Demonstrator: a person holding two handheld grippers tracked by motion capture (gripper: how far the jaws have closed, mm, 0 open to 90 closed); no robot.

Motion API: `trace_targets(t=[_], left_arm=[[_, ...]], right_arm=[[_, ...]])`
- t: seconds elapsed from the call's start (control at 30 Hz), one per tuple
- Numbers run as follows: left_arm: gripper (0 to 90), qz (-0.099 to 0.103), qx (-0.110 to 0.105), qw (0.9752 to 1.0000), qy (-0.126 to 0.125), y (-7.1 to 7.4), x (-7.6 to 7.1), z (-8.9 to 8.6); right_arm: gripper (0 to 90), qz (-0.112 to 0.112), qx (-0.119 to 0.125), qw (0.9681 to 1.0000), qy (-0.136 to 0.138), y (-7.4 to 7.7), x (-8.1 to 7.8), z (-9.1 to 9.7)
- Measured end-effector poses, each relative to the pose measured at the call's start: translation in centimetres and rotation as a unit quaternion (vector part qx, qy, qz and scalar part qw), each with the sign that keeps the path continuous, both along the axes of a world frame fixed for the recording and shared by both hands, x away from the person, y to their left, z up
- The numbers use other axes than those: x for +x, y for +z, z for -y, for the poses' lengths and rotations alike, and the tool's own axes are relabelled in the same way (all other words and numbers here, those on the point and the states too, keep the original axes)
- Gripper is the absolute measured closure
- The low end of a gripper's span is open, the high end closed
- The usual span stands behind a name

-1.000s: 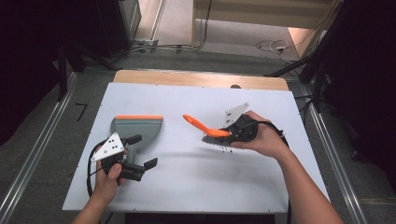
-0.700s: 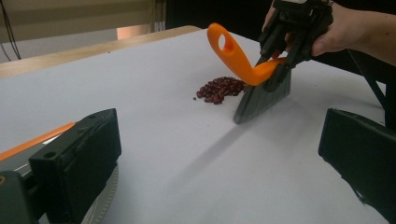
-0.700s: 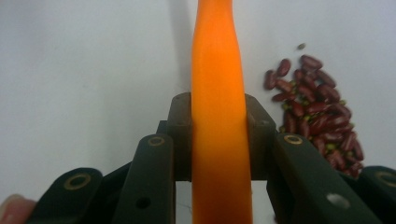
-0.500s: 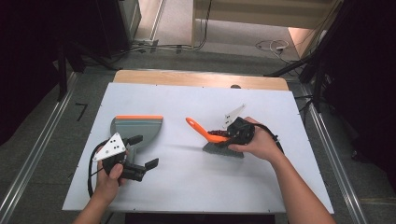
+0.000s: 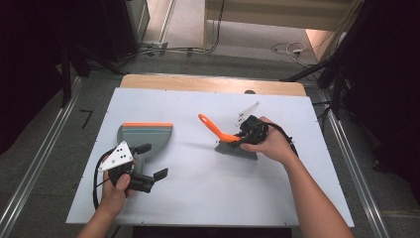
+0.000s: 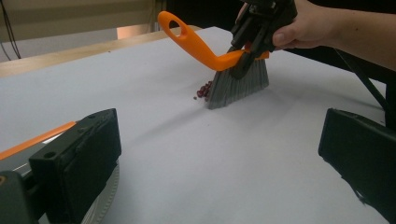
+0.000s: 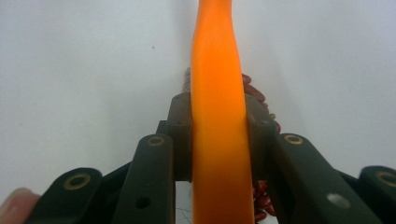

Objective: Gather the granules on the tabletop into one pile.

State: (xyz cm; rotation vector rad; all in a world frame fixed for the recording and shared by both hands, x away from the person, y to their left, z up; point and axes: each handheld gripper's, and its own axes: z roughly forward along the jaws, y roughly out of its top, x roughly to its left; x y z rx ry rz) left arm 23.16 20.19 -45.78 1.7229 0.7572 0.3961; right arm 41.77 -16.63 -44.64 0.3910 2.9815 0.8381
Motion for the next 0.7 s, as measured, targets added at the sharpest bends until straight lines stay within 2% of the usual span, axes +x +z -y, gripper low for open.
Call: trace_targets(t=[0.2, 0.3, 0.43, 0.47, 0.7], left_arm=[[0.0, 0.000, 0.000, 1.0000, 0.000, 0.0, 0.0, 0.0], [0.0, 0.000, -0.001, 1.0000, 0.001, 0.0, 0.0, 0.0], [0.0, 0.000, 0.000, 1.0000, -0.001, 0.0, 0.0, 0.0], [0.0, 0.000, 0.000, 1.0000, 0.000, 0.0, 0.0, 0.0], [0.0, 0.000, 0.000, 1.0000, 0.000, 0.0, 0.0, 0.0]], right_arm=[[68.4, 0.009, -0.005, 0.9998, -0.015, 0.2, 0.2, -0.2], [68.5, 0.016, -0.005, 0.9998, -0.013, 0.4, 0.1, -0.2], [68.5, 0.015, 0.003, 0.9998, -0.016, 0.9, 0.1, 0.2], [68.5, 0.011, 0.003, 0.9996, -0.026, 1.1, 0.0, 0.4], [68.5, 0.022, 0.020, 0.9988, -0.039, 2.4, -0.3, 1.2]])
